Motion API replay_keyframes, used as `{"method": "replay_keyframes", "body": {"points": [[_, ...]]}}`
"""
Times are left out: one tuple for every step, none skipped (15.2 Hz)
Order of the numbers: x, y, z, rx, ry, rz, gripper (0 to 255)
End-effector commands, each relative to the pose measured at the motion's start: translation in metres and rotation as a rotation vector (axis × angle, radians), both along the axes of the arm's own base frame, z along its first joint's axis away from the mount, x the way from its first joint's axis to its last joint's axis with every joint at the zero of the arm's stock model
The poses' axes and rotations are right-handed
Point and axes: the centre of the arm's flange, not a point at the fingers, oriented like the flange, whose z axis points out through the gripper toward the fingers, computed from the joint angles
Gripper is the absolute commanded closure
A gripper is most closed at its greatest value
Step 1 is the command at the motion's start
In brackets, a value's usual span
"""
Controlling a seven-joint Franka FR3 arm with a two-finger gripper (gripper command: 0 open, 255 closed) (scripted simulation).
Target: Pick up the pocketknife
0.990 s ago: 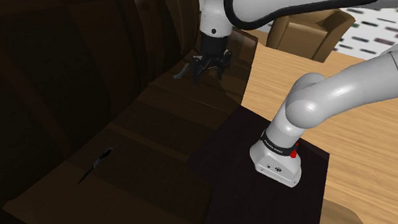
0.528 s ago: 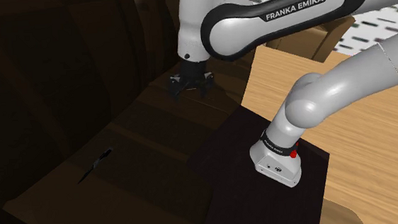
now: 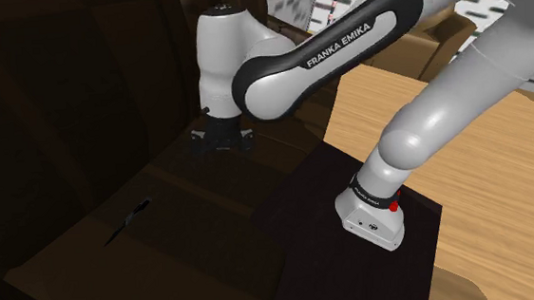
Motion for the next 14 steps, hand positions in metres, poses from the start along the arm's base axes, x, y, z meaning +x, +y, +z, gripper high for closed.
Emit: {"method": "replay_keyframes", "body": {"points": [[0.010,0.020,-0.013,0.008,-0.005,-0.056,0],[0.015,0.030,-0.021,0.009,-0.007,-0.080,0],[0.020,0.039,-0.028,0.011,-0.009,-0.105,0],[0.026,0.048,-0.035,0.013,-0.011,-0.130,0],[0.031,0.057,-0.042,0.014,-0.013,-0.155,0],[0.037,0.065,-0.049,0.016,-0.015,-0.180,0],[0.044,0.074,-0.057,0.017,-0.017,-0.204,0],[0.050,0.083,-0.064,0.019,-0.019,-0.229,0],[0.057,0.091,-0.071,0.020,-0.021,-0.254,0],[0.064,0.099,-0.078,0.022,-0.023,-0.279,0],[0.071,0.107,-0.085,0.023,-0.025,-0.303,0],[0.078,0.115,-0.092,0.025,-0.027,-0.328,0],[0.086,0.123,-0.099,0.026,-0.029,-0.353,0],[0.093,0.130,-0.106,0.028,-0.031,-0.378,0]]}}
